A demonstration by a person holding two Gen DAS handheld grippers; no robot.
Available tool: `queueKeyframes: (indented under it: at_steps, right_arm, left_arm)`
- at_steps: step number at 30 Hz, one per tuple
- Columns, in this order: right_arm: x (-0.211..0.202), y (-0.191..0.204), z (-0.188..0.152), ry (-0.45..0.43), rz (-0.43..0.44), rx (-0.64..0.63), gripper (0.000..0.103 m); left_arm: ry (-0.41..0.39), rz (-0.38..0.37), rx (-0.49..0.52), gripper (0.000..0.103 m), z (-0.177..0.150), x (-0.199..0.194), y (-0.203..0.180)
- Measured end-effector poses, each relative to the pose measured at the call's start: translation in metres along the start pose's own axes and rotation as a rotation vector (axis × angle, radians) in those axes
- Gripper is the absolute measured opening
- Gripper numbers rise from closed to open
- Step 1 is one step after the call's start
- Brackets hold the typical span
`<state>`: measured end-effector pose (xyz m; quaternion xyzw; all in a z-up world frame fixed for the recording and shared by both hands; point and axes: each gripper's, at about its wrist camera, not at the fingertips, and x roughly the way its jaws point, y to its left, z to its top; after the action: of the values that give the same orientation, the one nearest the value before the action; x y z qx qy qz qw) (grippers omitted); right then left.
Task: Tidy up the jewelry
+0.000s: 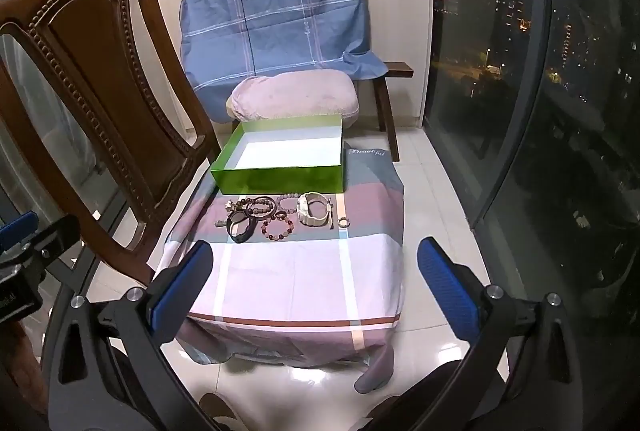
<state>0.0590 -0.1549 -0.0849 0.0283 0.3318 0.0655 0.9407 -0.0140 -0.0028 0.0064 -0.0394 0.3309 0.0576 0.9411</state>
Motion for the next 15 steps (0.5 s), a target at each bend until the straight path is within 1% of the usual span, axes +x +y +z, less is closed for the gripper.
queueKeyframes:
  at_steps: [15]
  right_arm:
    - [-0.0087, -0.0025, -0.0009, -0.025, 0.004, -0.001, 0.1]
  left_arm:
    - [-0.002, 0.001, -0.002, 0.099, -0.0007, -0.0061, -0.0001]
